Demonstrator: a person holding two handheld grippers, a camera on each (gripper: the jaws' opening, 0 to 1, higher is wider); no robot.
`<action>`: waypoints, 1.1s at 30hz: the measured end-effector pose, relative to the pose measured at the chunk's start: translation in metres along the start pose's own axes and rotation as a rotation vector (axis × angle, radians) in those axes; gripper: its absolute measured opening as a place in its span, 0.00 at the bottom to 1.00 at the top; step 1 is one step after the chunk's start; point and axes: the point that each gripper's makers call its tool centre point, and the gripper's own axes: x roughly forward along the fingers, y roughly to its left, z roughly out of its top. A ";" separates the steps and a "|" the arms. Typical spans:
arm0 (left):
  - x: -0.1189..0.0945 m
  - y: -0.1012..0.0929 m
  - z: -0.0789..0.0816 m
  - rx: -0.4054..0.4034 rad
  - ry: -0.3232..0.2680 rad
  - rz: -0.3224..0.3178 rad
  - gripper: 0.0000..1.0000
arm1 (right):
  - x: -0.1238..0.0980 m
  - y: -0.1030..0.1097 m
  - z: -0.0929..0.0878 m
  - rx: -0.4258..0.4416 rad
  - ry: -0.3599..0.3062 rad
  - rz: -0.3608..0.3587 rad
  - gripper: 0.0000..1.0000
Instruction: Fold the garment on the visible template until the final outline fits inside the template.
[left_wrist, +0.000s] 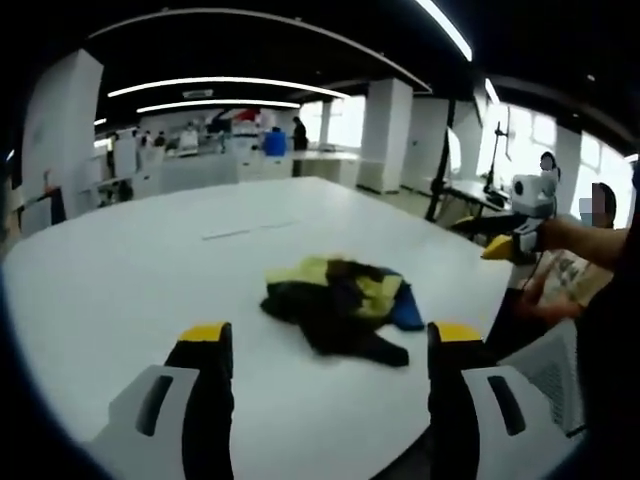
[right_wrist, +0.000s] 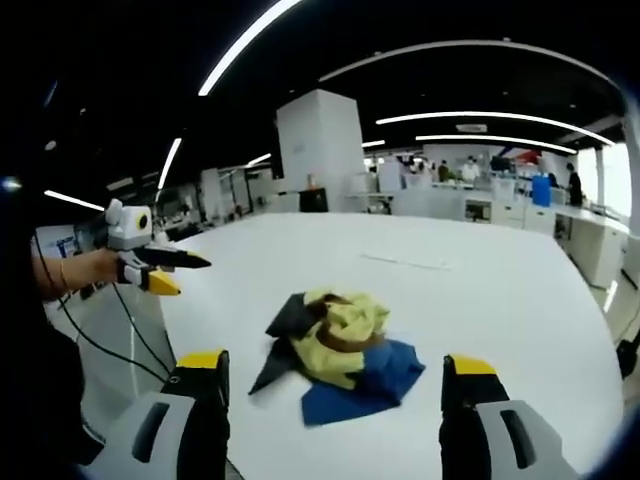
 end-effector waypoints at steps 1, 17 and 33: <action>0.003 -0.001 0.001 0.004 0.002 -0.004 0.74 | 0.002 -0.001 -0.001 -0.004 0.009 0.012 0.85; 0.056 -0.014 0.007 0.074 0.059 -0.145 0.50 | 0.037 -0.023 -0.001 0.018 0.044 0.081 0.50; 0.097 -0.017 -0.021 0.065 0.155 -0.172 0.37 | 0.074 -0.052 -0.027 0.019 0.143 0.120 0.29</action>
